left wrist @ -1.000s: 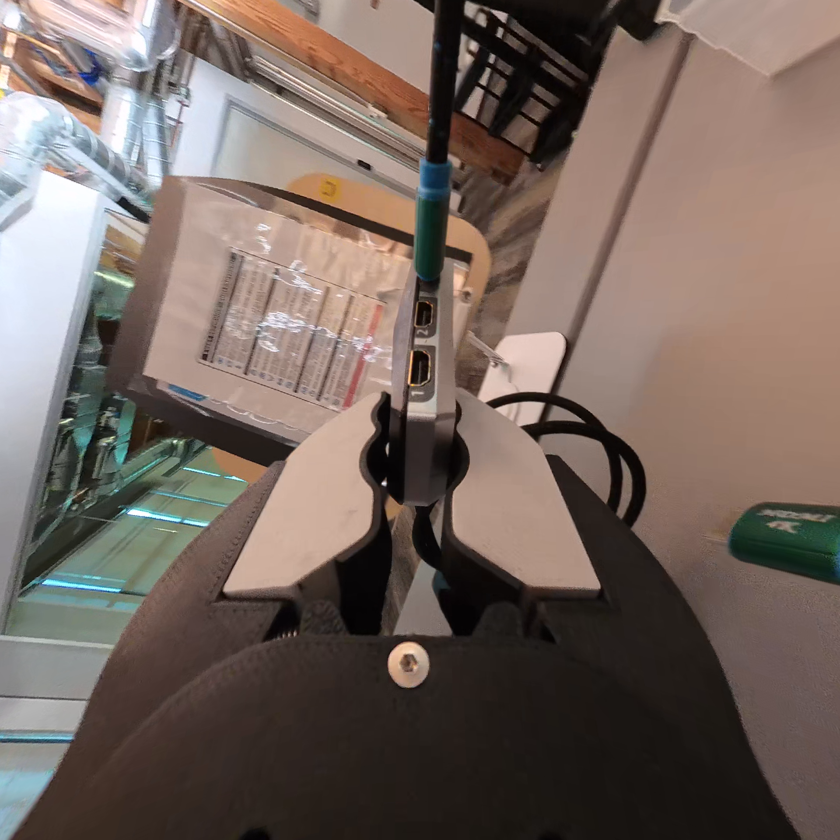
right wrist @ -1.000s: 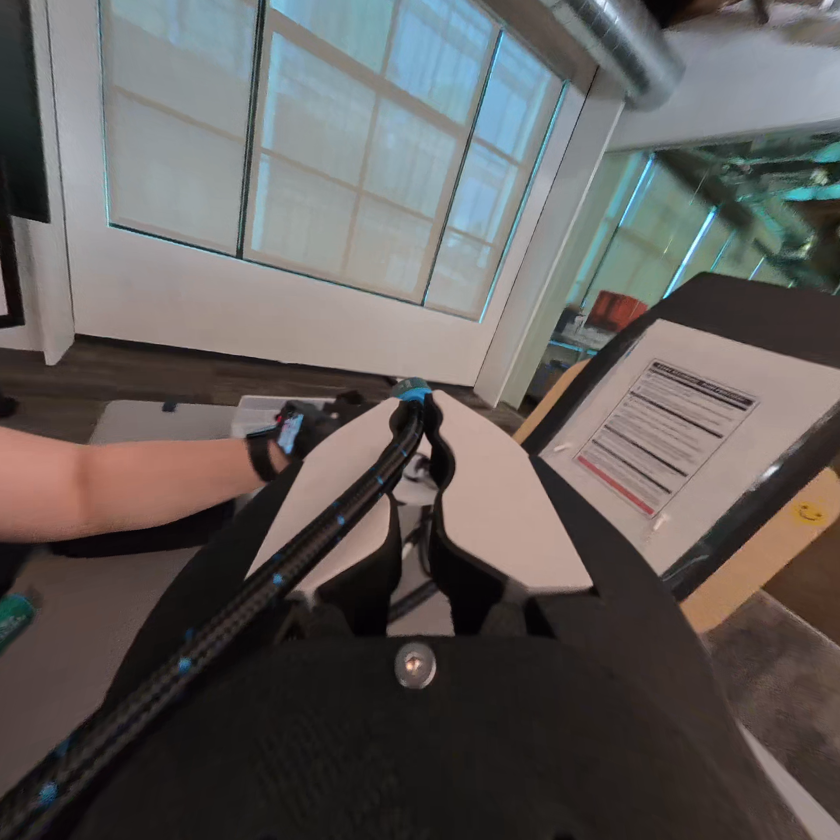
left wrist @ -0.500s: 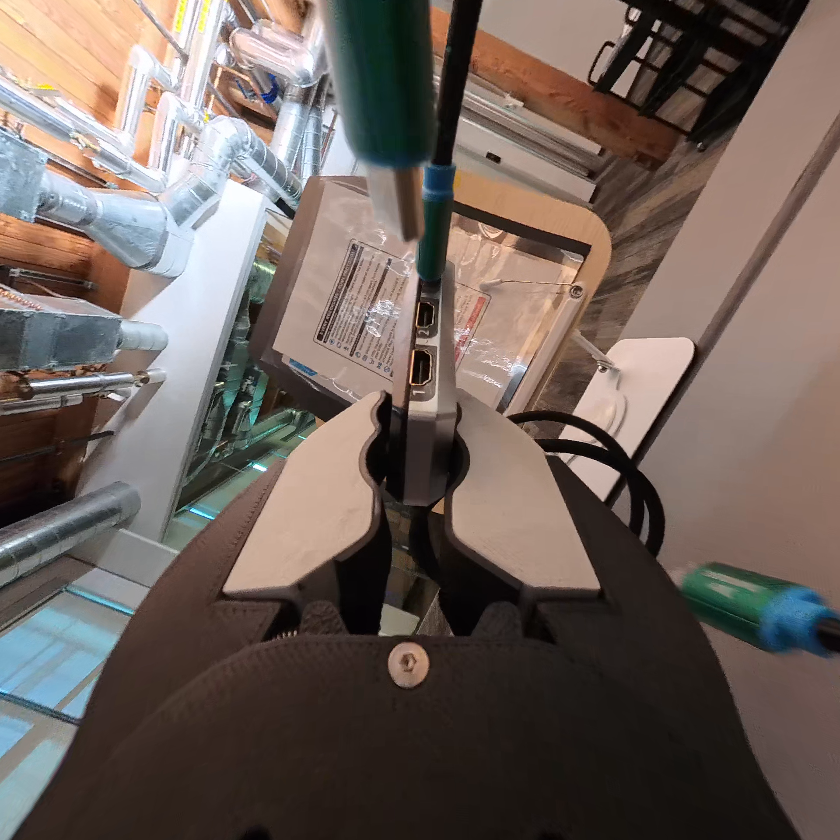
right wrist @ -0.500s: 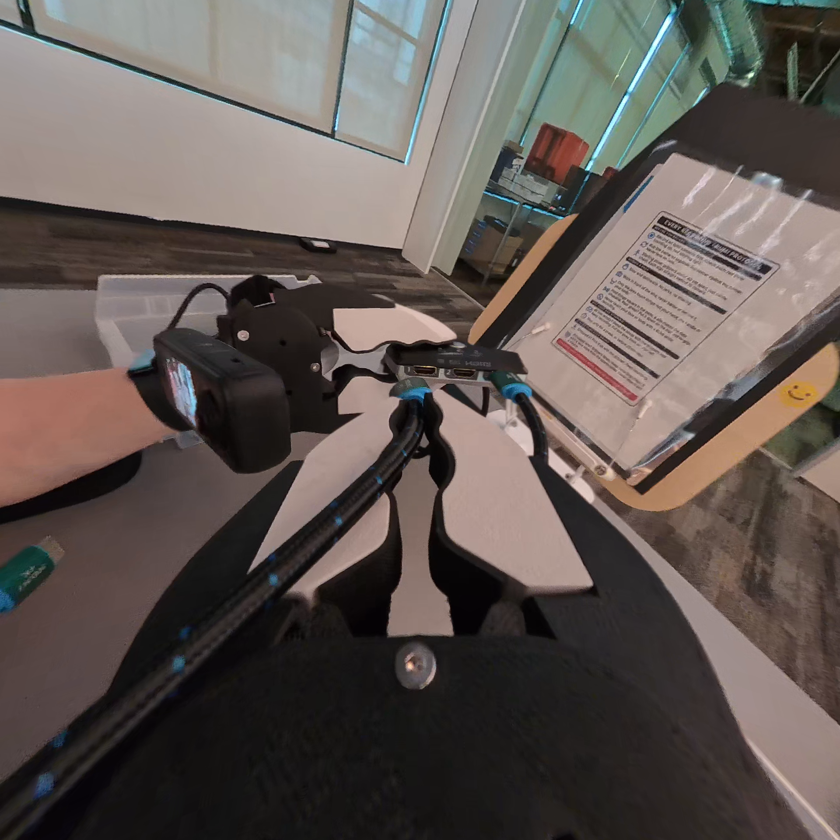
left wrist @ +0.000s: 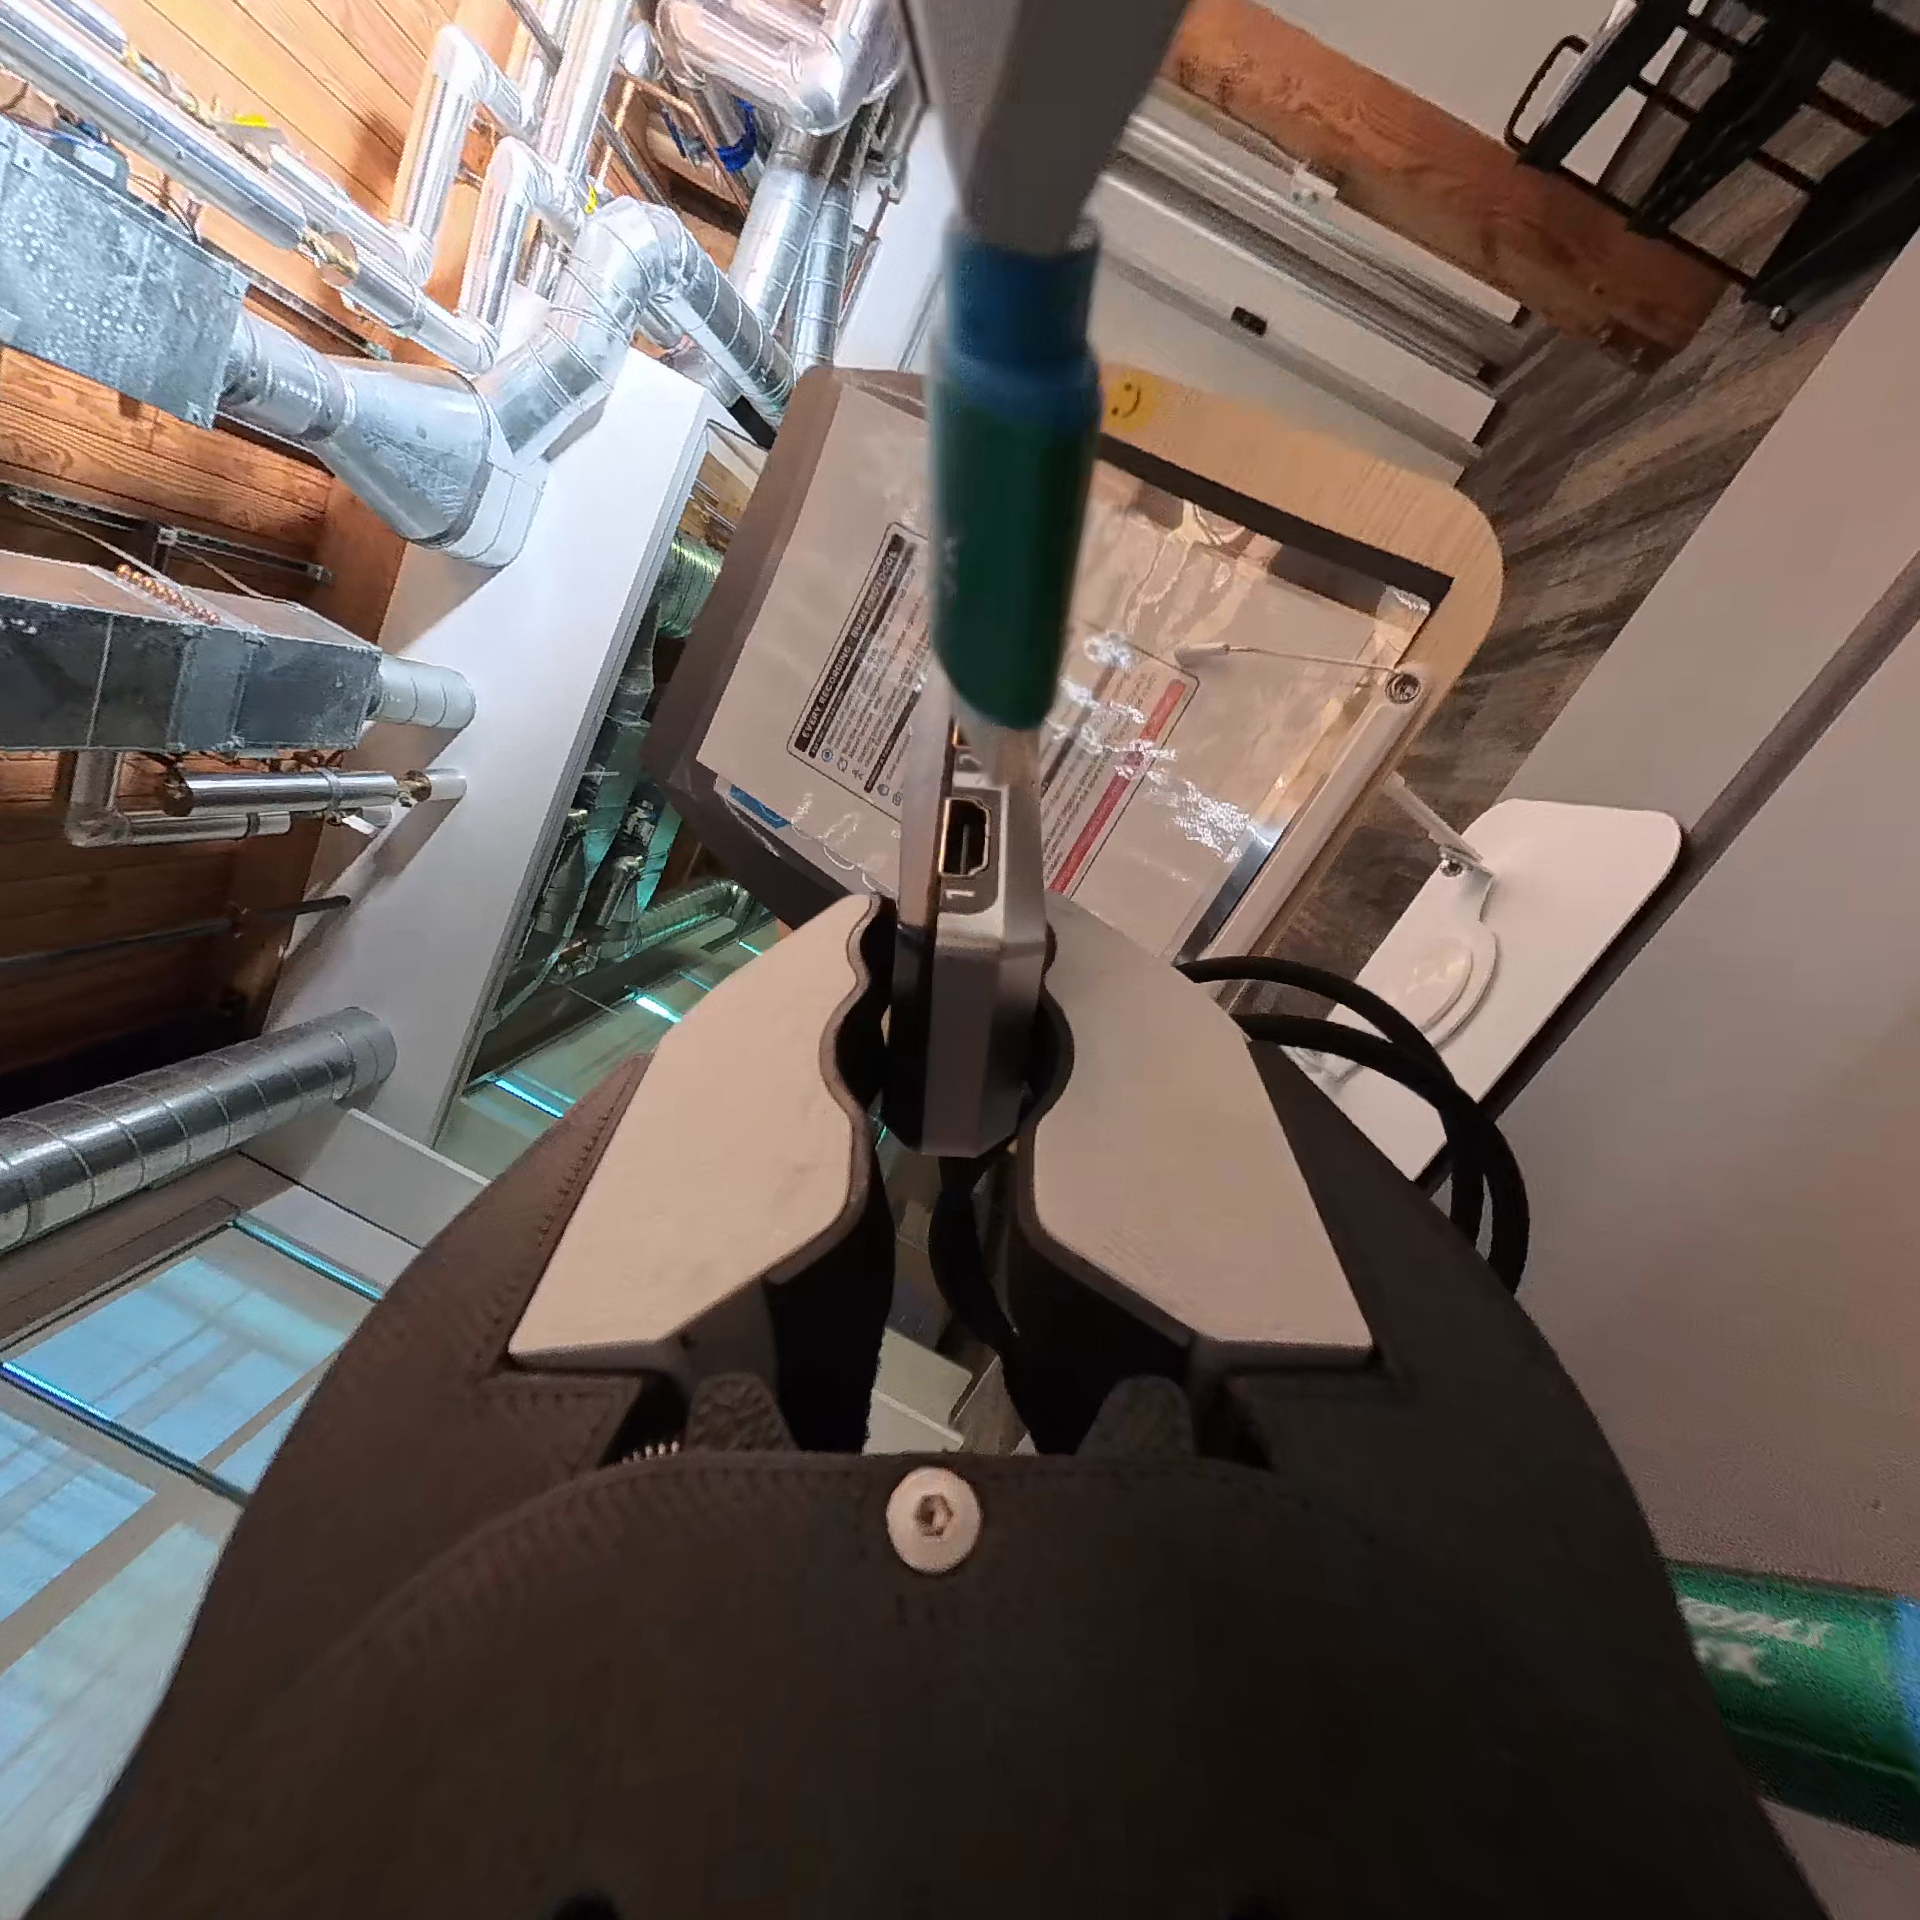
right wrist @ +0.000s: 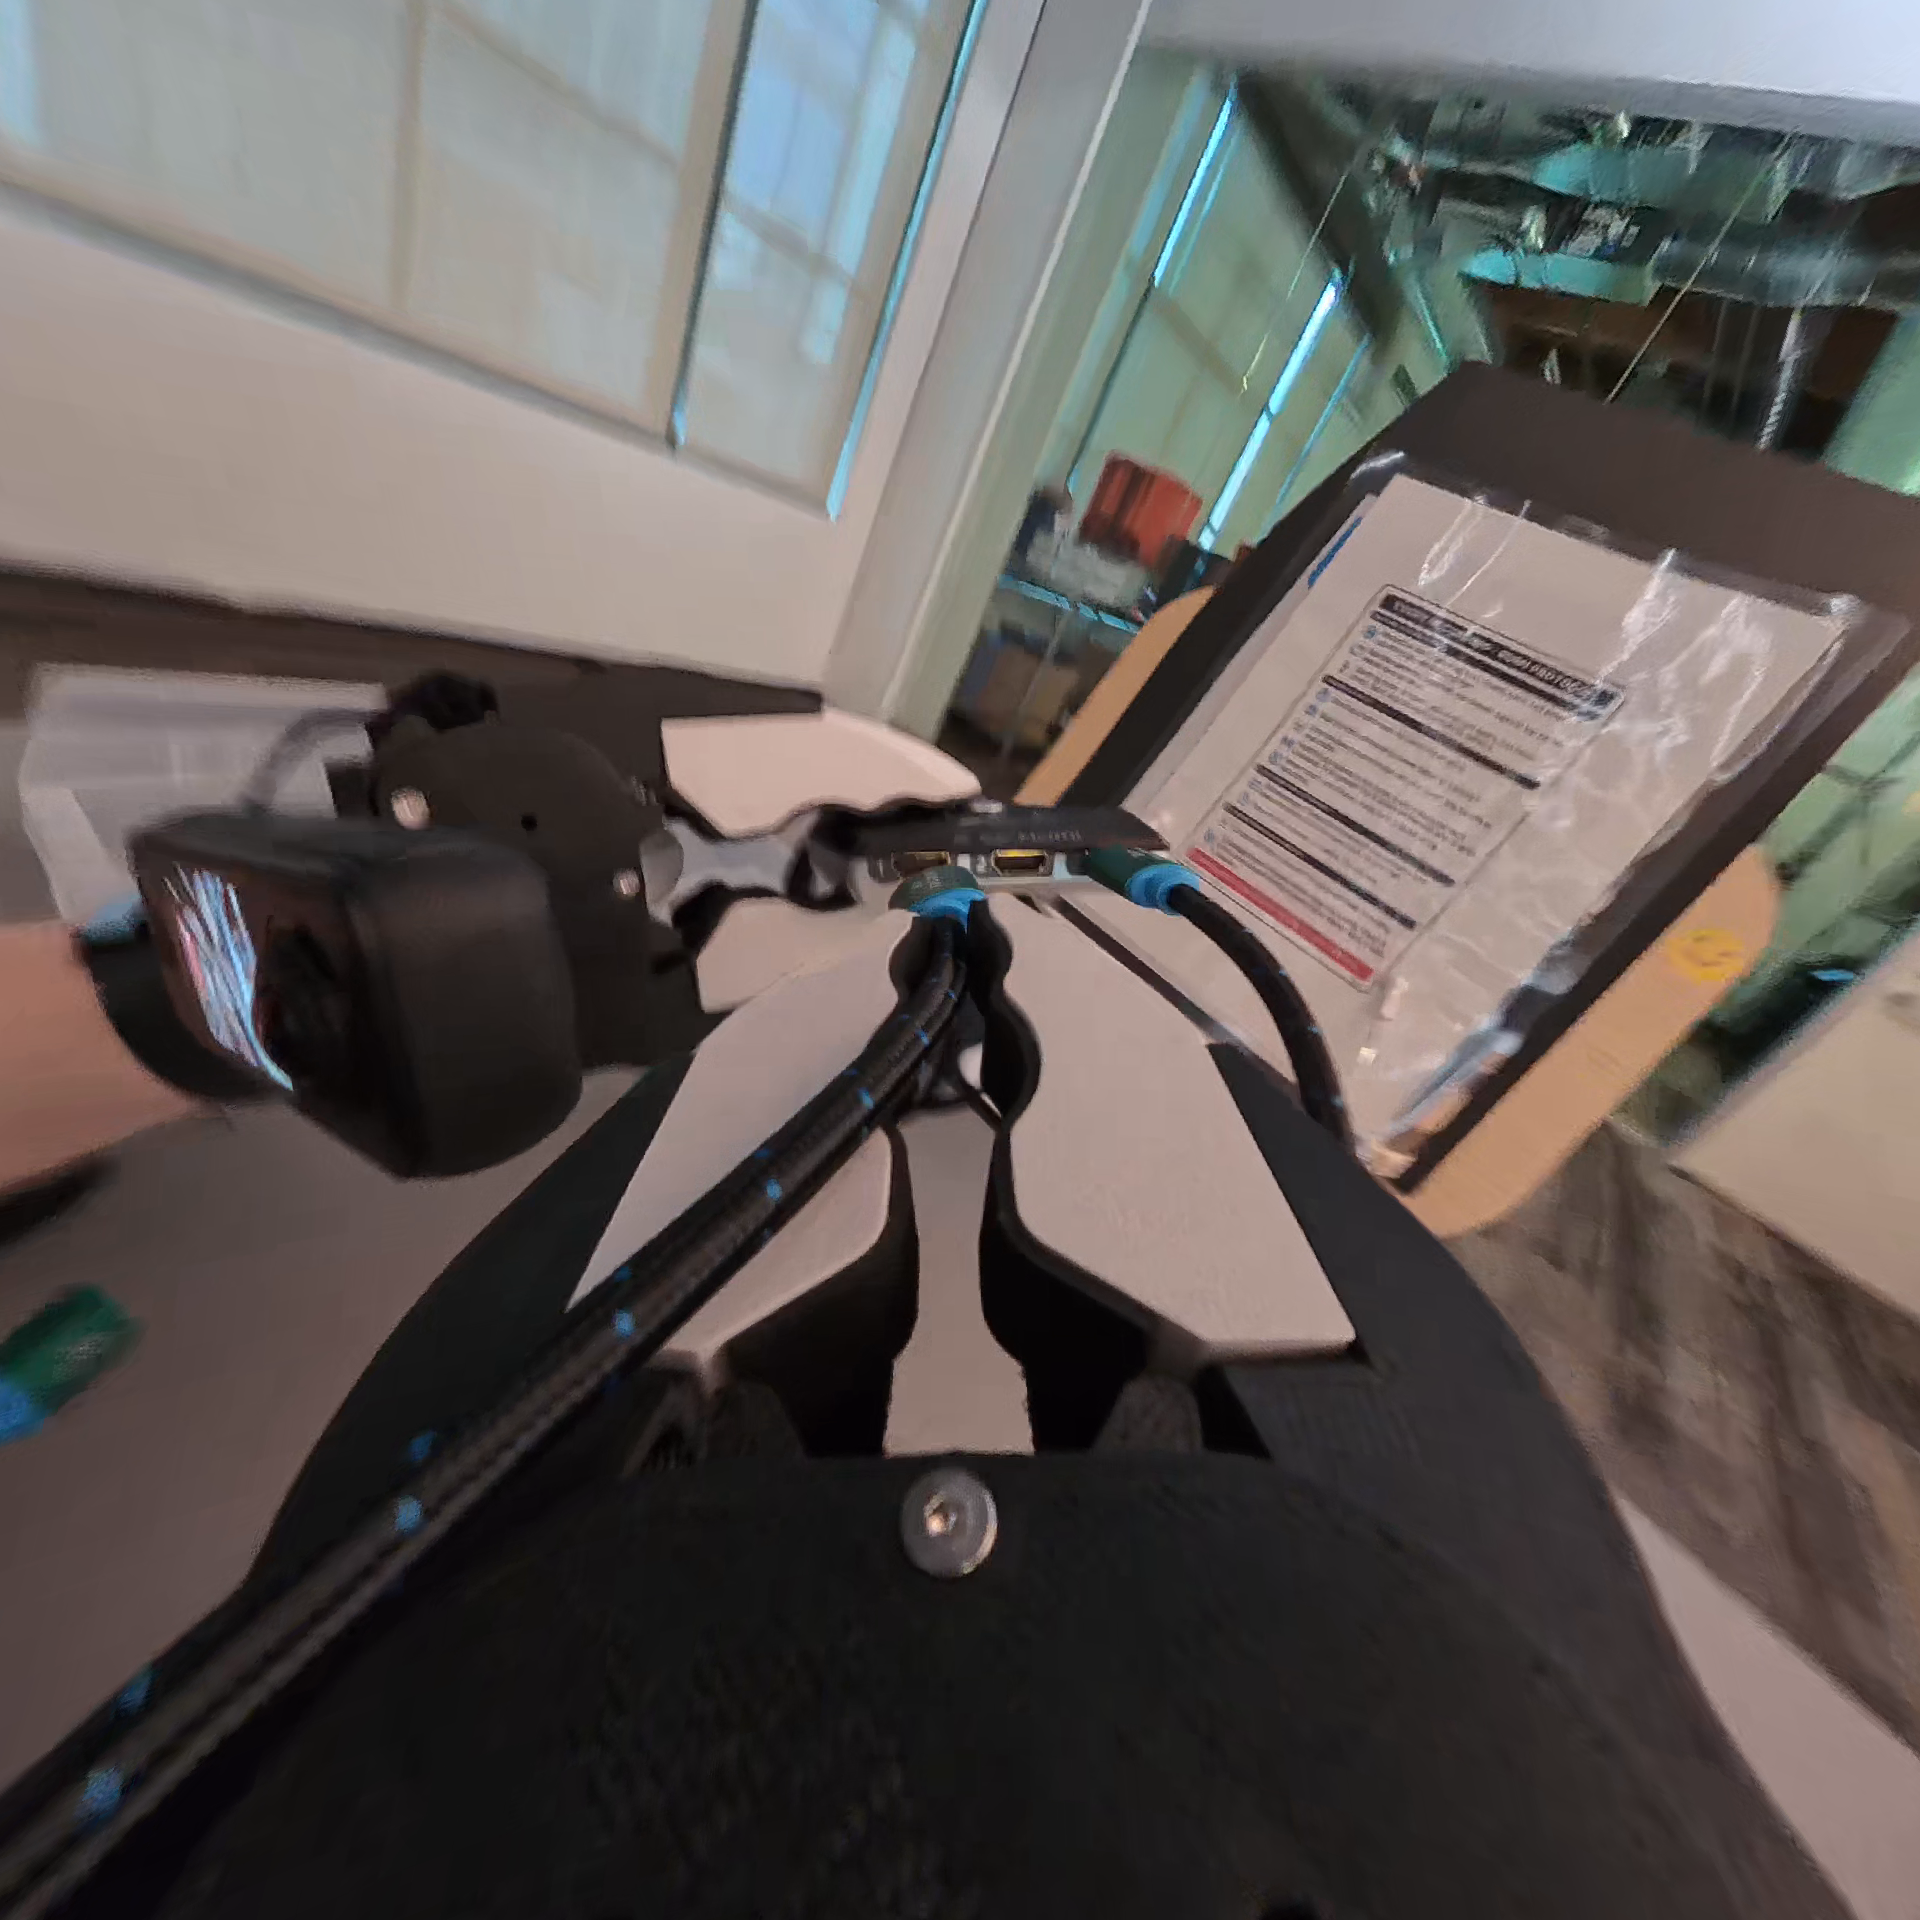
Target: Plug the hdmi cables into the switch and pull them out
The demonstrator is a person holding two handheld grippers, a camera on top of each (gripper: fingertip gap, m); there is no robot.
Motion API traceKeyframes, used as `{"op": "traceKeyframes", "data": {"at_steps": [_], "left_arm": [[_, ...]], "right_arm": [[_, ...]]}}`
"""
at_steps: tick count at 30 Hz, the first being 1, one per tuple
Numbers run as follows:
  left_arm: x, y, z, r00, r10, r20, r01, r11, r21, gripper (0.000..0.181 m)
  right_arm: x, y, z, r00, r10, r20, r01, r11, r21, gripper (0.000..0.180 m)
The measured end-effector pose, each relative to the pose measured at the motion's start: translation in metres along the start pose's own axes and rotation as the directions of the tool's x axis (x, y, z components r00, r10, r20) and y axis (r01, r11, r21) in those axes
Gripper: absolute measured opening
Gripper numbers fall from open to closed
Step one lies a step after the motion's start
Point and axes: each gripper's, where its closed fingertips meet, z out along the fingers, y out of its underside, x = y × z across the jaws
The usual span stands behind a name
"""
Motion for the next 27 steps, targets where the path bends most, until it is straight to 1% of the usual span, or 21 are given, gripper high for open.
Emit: {"op": "traceKeyframes", "data": {"at_steps": [3, 6, 19, 25, 27], "left_arm": [[-0.002, -0.005, -0.002, 1.0, -0.004, 0.015, 0.004, 1.0, 0.012, 0.021], [-0.005, -0.011, -0.005, 0.999, -0.025, 0.023, 0.024, 0.999, 0.024, 0.022], [-0.012, -0.017, -0.009, 0.998, -0.003, 0.056, 0.001, 0.999, 0.04, 0.022], [-0.016, -0.017, -0.01, 0.994, 0.039, 0.1, -0.042, 0.999, 0.032, 0.022], [-0.016, -0.018, -0.01, 0.993, 0.045, 0.107, -0.049, 0.998, 0.032, 0.022]], "right_arm": [[0.002, -0.005, -0.002, 0.991, 0.127, 0.035, -0.129, 0.989, 0.066, 0.007], [0.004, -0.004, -0.002, 0.979, 0.197, 0.058, -0.201, 0.975, 0.096, 0.007], [0.003, -0.003, -0.002, 0.966, 0.241, 0.089, -0.25, 0.962, 0.112, 0.007], [0.004, -0.002, -0.001, 0.936, 0.333, 0.113, -0.346, 0.93, 0.124, 0.007], [0.005, -0.002, -0.001, 0.933, 0.342, 0.113, -0.355, 0.926, 0.131, 0.007]]}}
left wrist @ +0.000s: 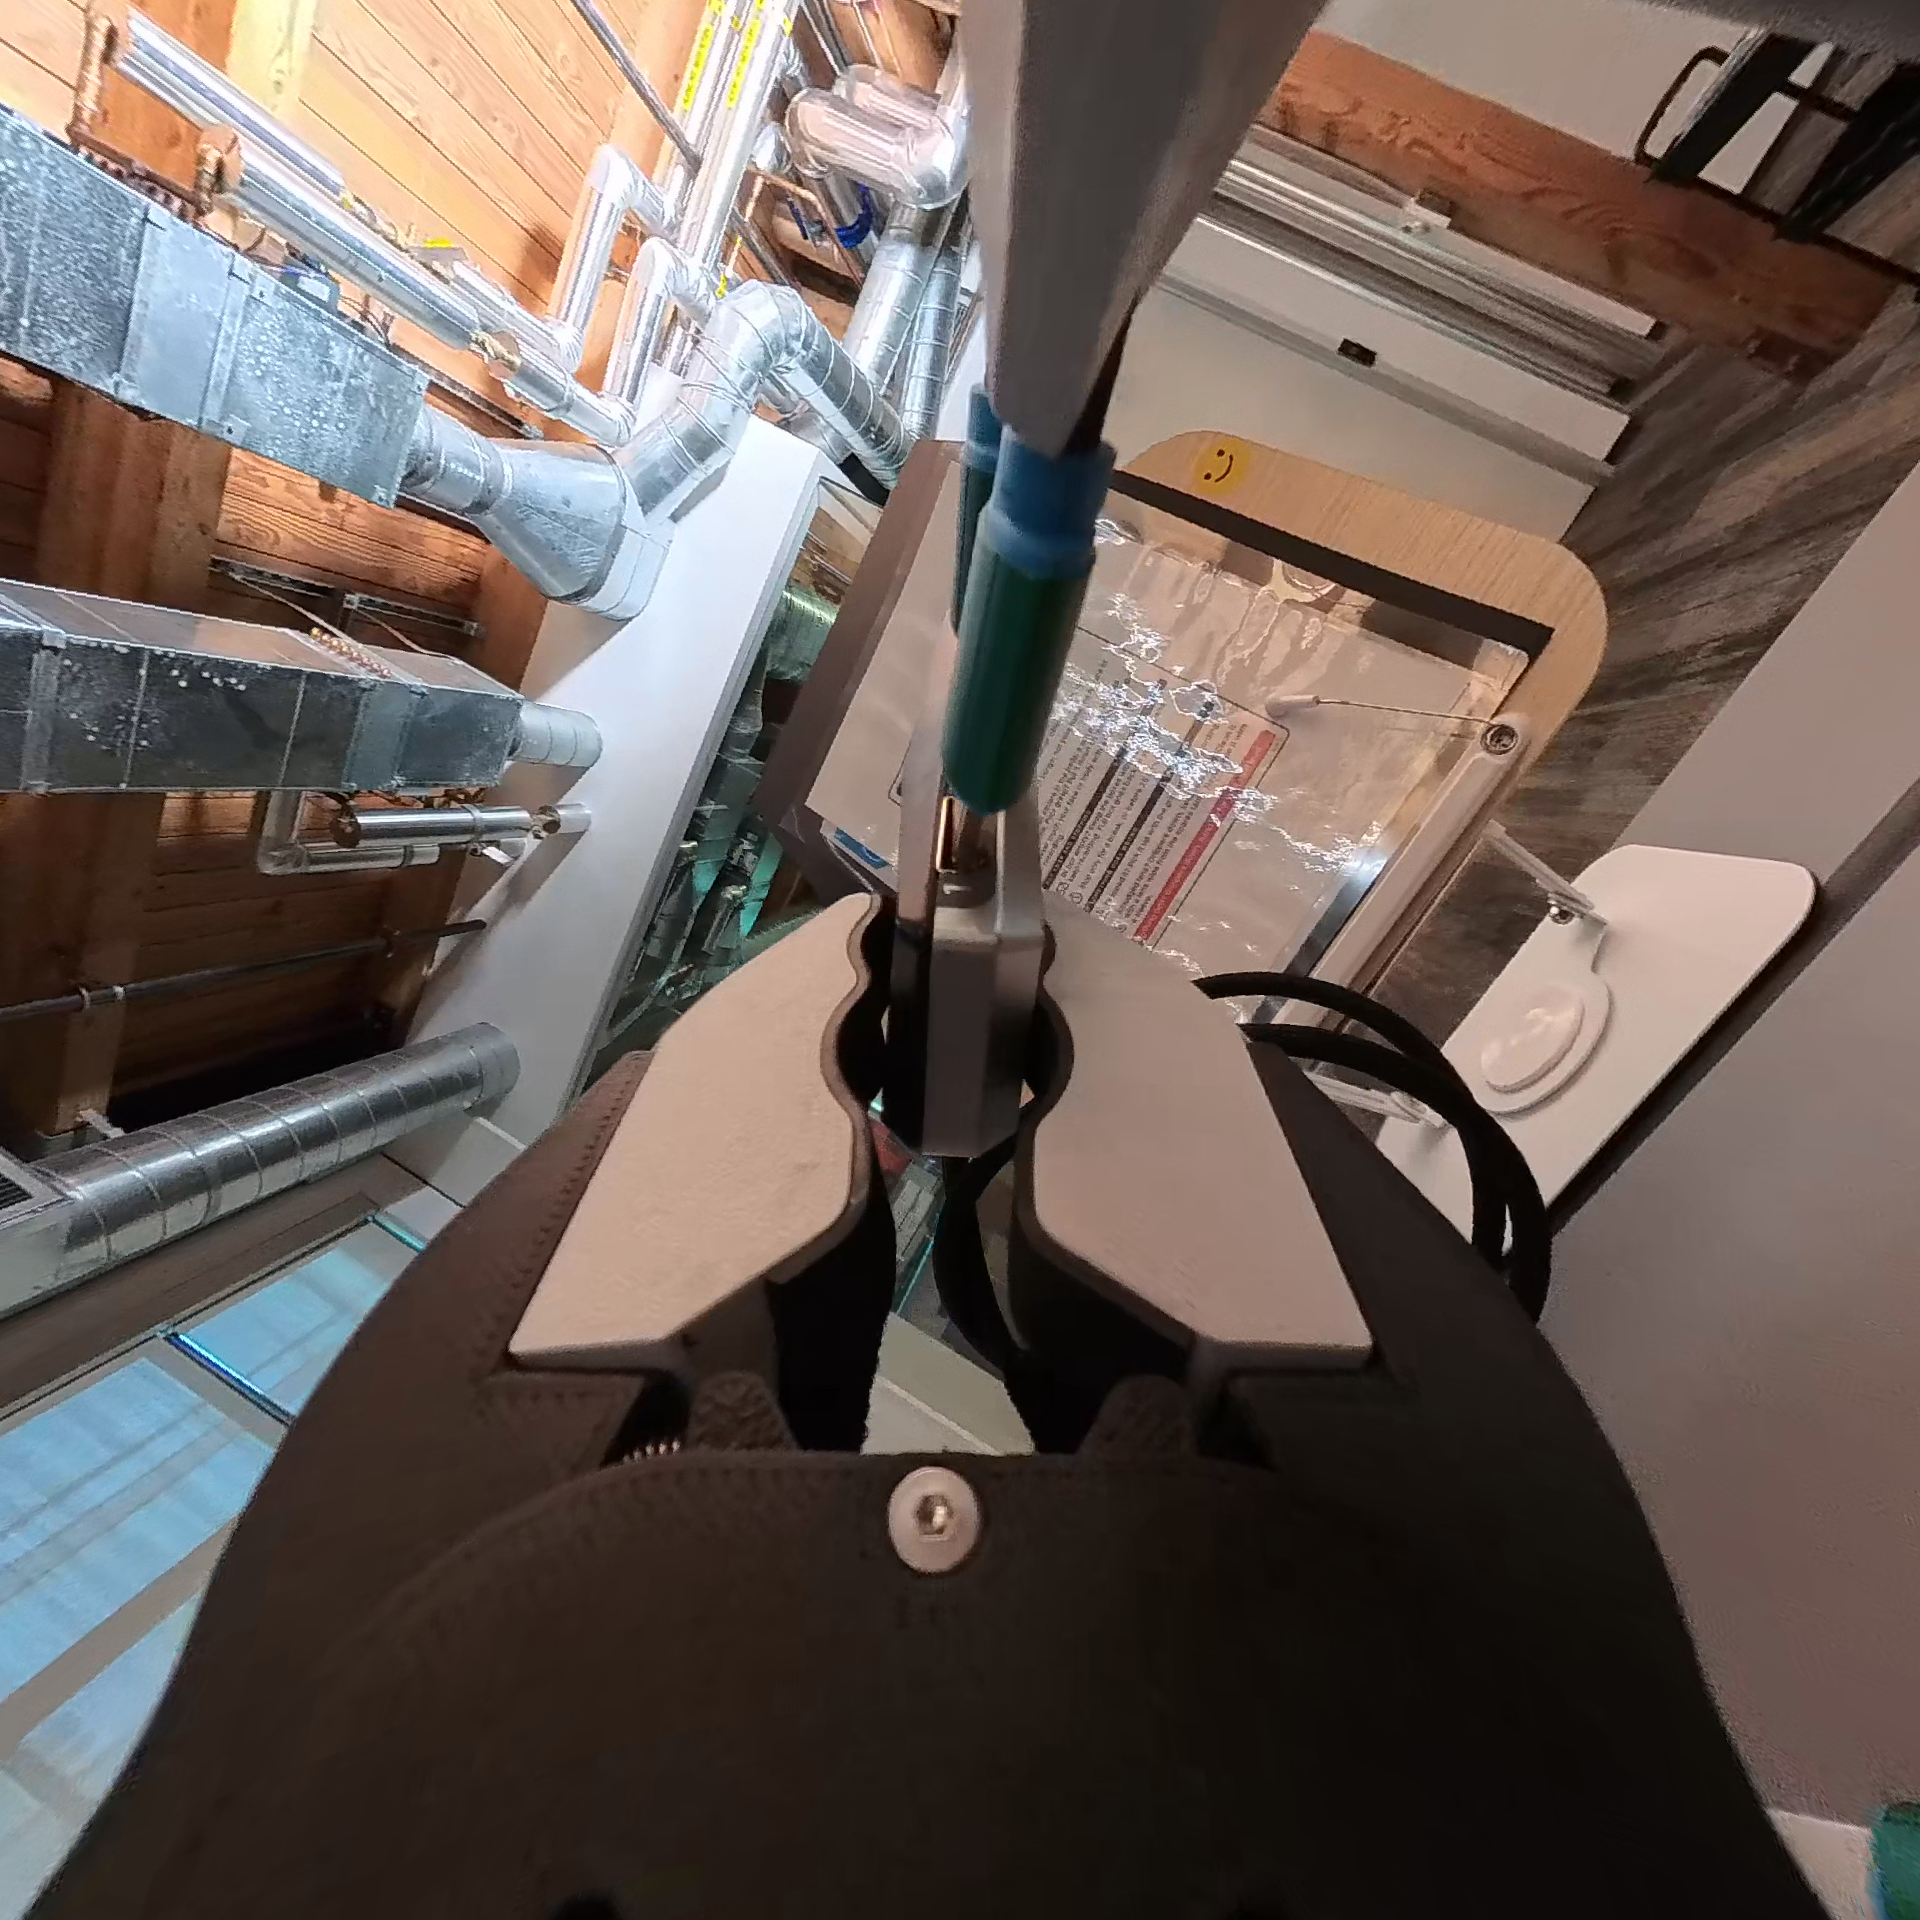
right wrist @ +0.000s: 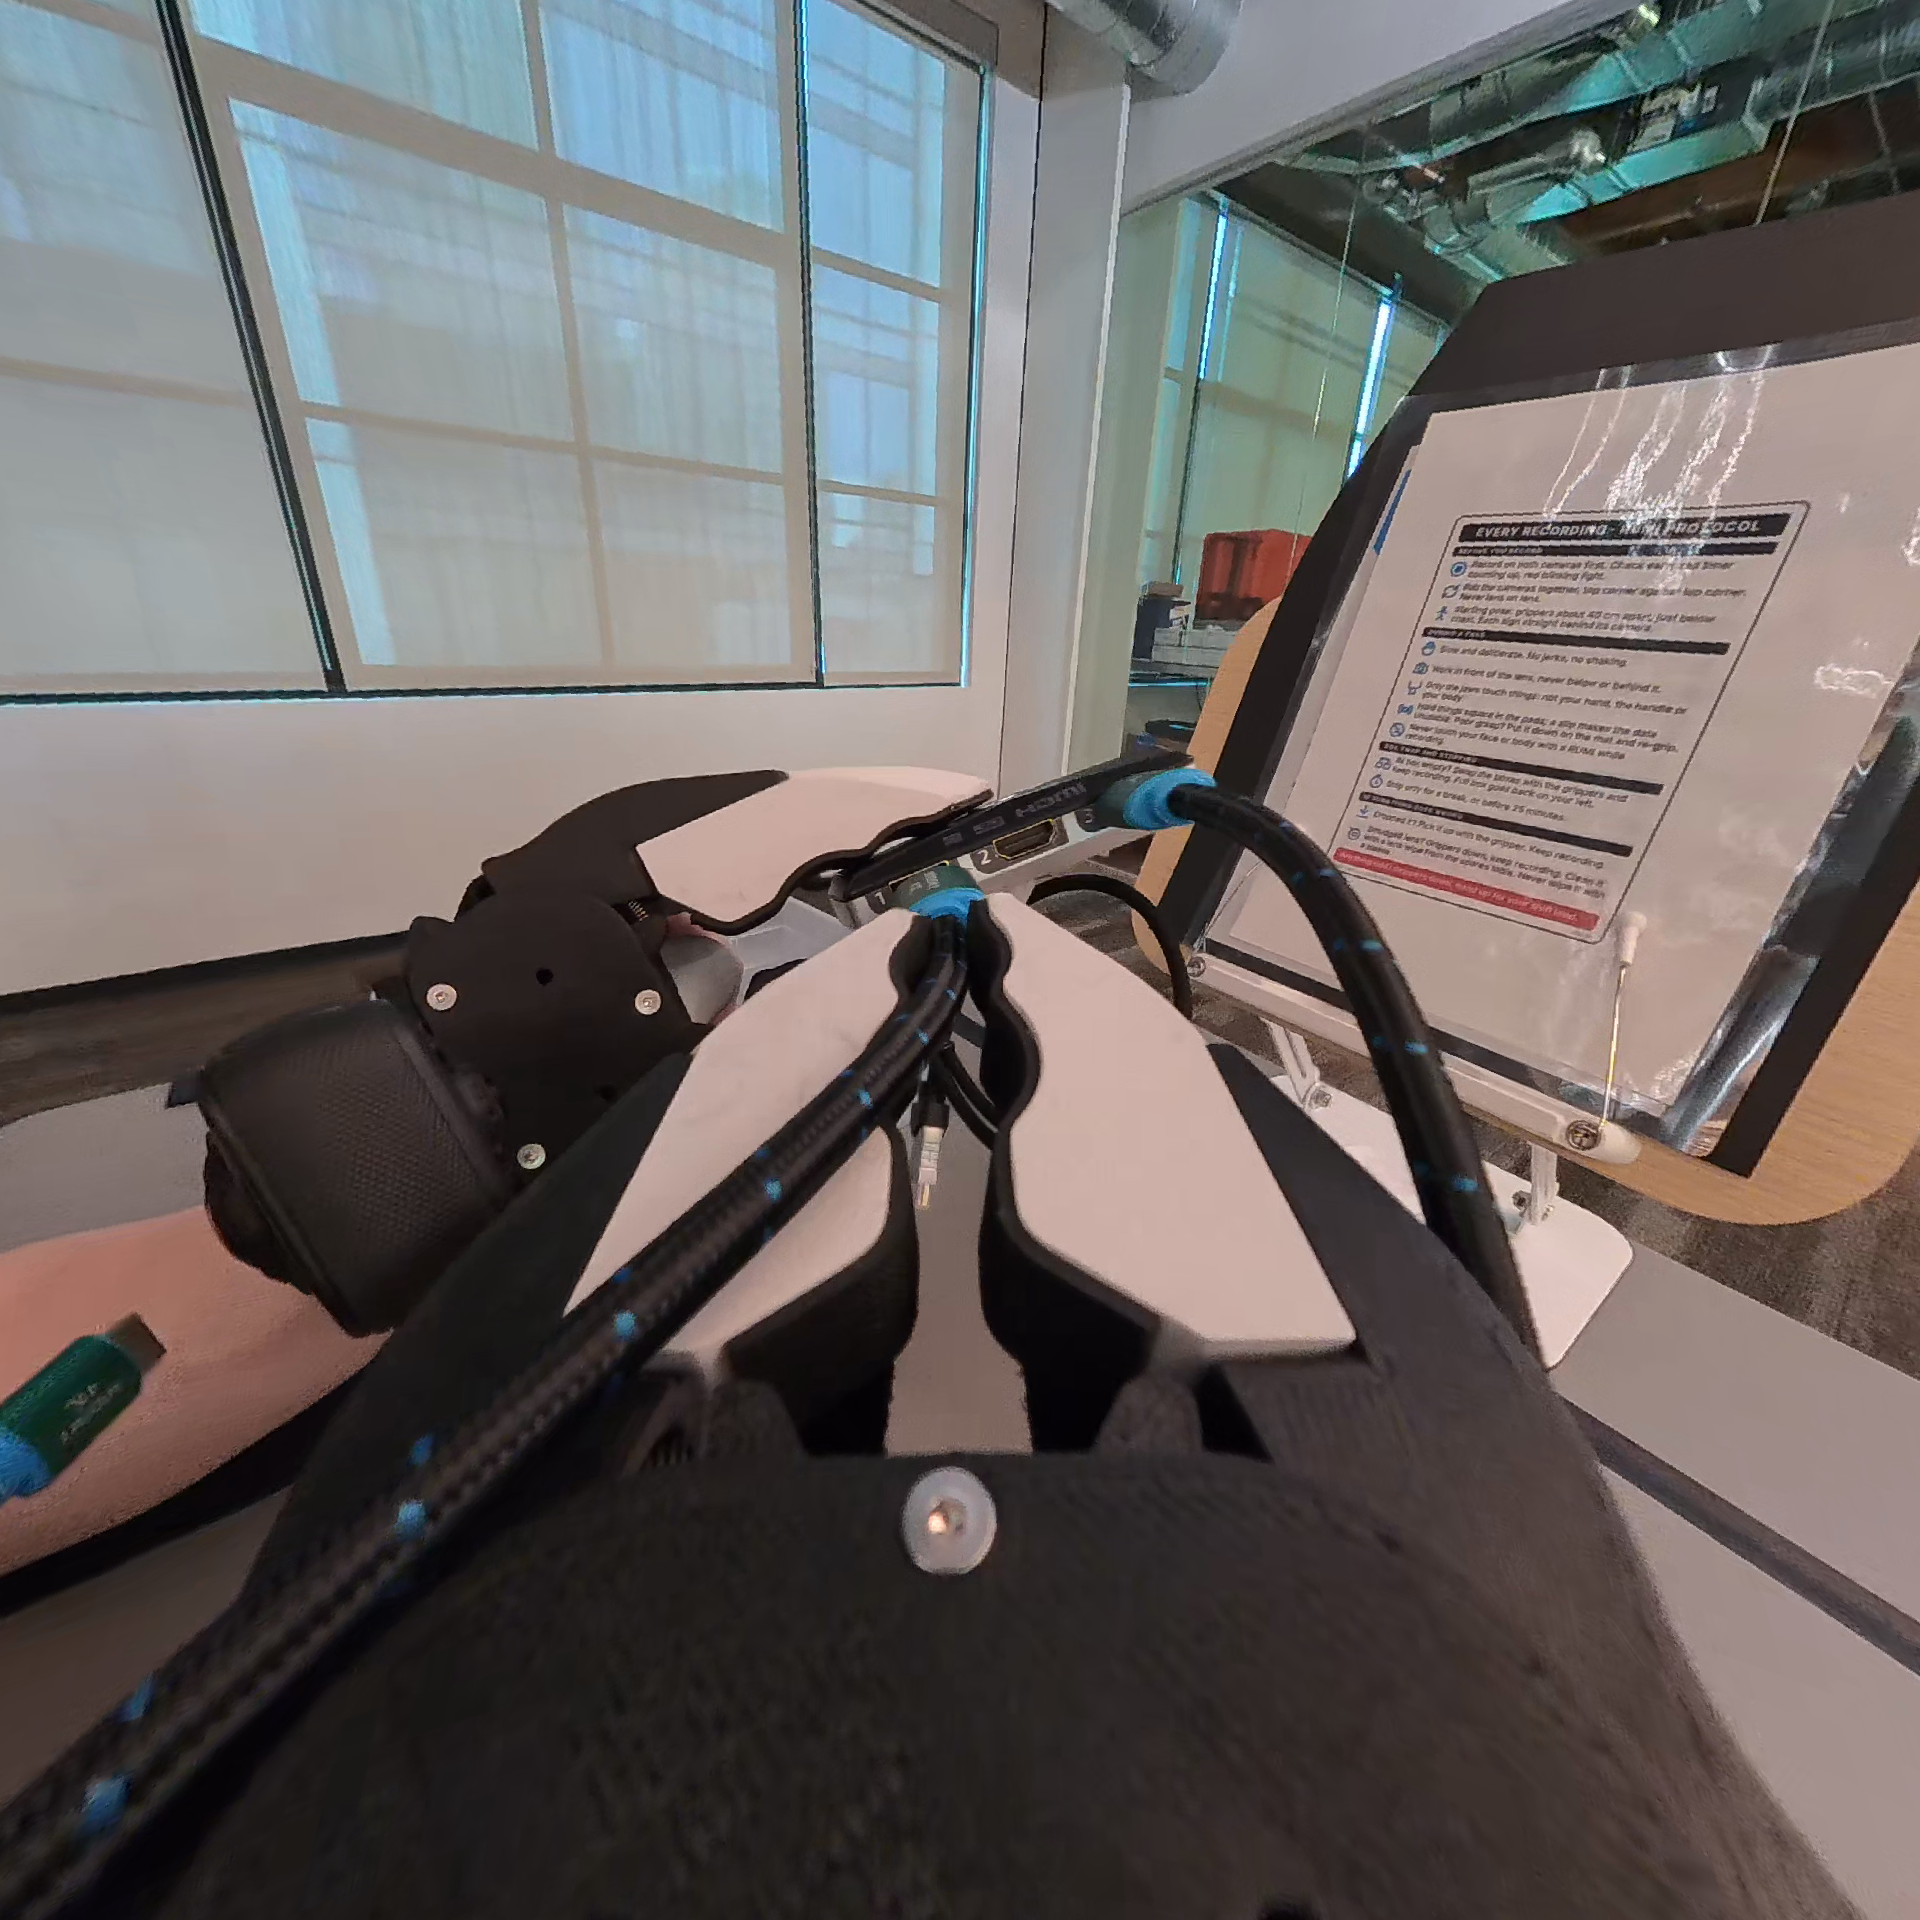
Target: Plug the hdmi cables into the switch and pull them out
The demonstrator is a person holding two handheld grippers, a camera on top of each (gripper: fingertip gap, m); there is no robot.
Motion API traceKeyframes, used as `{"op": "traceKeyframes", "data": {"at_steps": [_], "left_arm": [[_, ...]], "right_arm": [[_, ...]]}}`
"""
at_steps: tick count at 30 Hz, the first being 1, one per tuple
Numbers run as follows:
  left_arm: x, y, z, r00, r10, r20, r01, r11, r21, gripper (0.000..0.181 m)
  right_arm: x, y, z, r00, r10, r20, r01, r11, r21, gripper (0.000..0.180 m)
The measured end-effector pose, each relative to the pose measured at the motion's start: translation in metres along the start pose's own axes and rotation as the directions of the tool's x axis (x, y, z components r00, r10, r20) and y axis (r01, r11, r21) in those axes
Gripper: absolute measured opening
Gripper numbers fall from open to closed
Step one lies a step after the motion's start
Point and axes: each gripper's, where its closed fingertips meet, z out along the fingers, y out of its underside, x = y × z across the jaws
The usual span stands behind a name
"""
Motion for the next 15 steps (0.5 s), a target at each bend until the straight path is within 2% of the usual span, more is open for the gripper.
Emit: {"op": "traceKeyframes", "data": {"at_steps": [15], "left_arm": [[0.0008, -0.0018, -0.0009, 1.0, 0.021, 0.001, -0.021, 1.0, 0.009, 0.021]], "right_arm": [[-0.0016, -0.0012, -0.0009, 1.0, -0.018, 0.002, 0.018, 1.0, 0.02, 0.007]]}}
